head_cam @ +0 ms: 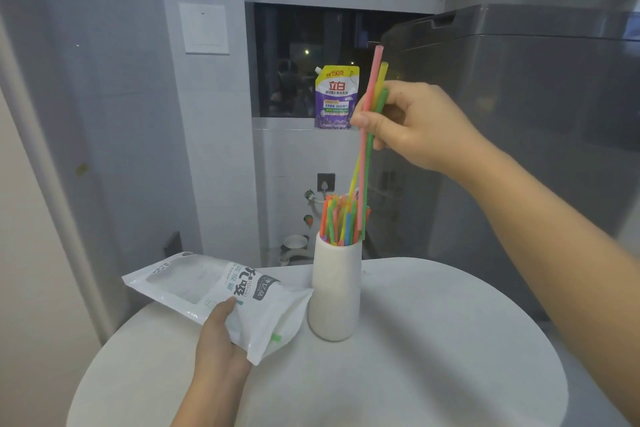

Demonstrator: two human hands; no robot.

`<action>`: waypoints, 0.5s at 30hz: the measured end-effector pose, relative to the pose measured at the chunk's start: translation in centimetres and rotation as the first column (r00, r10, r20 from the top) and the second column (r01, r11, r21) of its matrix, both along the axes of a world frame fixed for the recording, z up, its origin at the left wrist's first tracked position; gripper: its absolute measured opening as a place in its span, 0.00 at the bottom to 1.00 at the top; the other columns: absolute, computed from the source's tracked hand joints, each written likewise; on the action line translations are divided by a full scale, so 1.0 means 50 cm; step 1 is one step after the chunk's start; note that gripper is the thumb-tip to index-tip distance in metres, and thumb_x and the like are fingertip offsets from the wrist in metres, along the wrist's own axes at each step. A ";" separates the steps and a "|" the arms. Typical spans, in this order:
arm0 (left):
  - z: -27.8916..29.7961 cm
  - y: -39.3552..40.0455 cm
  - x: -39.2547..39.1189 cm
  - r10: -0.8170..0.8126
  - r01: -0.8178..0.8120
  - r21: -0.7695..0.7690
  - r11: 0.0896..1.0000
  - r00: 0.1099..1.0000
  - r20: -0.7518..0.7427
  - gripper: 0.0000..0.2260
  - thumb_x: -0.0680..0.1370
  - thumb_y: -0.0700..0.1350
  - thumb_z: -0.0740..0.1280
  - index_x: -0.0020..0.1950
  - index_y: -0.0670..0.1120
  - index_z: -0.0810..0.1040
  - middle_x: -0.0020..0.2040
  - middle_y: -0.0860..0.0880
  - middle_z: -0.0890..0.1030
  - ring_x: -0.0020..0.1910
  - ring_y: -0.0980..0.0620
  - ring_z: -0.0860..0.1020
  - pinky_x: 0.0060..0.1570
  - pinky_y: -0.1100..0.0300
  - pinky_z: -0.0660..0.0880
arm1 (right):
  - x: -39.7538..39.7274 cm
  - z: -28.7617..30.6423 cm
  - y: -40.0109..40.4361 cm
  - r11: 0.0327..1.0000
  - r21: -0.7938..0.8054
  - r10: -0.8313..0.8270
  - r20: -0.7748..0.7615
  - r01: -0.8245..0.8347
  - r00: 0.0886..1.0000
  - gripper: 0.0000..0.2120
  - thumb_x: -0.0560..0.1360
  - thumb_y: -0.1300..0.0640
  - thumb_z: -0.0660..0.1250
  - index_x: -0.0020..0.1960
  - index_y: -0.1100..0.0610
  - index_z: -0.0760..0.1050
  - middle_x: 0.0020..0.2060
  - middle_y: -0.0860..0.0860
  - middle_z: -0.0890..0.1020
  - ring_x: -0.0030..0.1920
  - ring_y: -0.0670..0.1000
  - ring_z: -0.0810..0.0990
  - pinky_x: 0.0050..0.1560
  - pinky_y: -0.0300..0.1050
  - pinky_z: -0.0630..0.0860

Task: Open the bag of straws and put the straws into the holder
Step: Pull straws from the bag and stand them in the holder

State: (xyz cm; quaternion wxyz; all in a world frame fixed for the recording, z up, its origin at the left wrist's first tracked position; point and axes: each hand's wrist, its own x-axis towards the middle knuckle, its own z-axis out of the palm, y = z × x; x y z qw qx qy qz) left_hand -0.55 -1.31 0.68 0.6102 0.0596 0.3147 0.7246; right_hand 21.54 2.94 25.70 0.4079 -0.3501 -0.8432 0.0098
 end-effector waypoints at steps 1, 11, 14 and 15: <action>0.000 -0.001 0.000 -0.001 0.001 0.001 1.000 1.000 0.000 0.07 0.78 0.40 0.61 0.50 0.49 0.78 0.35 0.52 0.85 0.30 0.52 0.83 0.25 0.53 0.78 | -0.002 -0.004 0.007 1.000 -0.004 -0.017 -0.005 0.017 1.000 0.08 0.76 0.51 0.63 0.50 0.54 0.76 0.37 0.46 0.79 0.33 0.32 0.77 0.34 0.23 0.72; 0.004 -0.001 -0.003 -0.018 0.018 0.014 1.000 1.000 -0.008 0.07 0.78 0.40 0.61 0.50 0.49 0.78 0.35 0.52 0.85 0.30 0.51 0.83 0.25 0.52 0.78 | -0.012 -0.029 0.054 0.992 -0.054 -0.116 -0.066 0.113 0.991 0.05 0.75 0.50 0.65 0.47 0.51 0.74 0.32 0.42 0.79 0.31 0.33 0.78 0.28 0.21 0.69; 0.004 0.000 -0.003 -0.024 0.024 0.020 1.000 1.000 -0.005 0.08 0.78 0.40 0.61 0.50 0.49 0.78 0.35 0.52 0.85 0.31 0.51 0.83 0.25 0.53 0.78 | -0.008 -0.026 0.058 0.990 -0.023 -0.140 -0.127 0.138 0.982 0.06 0.76 0.51 0.65 0.46 0.53 0.73 0.31 0.42 0.77 0.28 0.32 0.77 0.27 0.21 0.69; 0.004 0.000 -0.003 -0.025 0.025 0.020 0.999 1.000 -0.004 0.08 0.78 0.40 0.61 0.50 0.49 0.78 0.35 0.52 0.85 0.31 0.51 0.83 0.25 0.53 0.78 | -0.006 -0.024 0.057 0.989 -0.023 -0.146 -0.136 0.144 0.980 0.06 0.76 0.51 0.65 0.46 0.53 0.73 0.31 0.42 0.77 0.27 0.32 0.77 0.26 0.21 0.69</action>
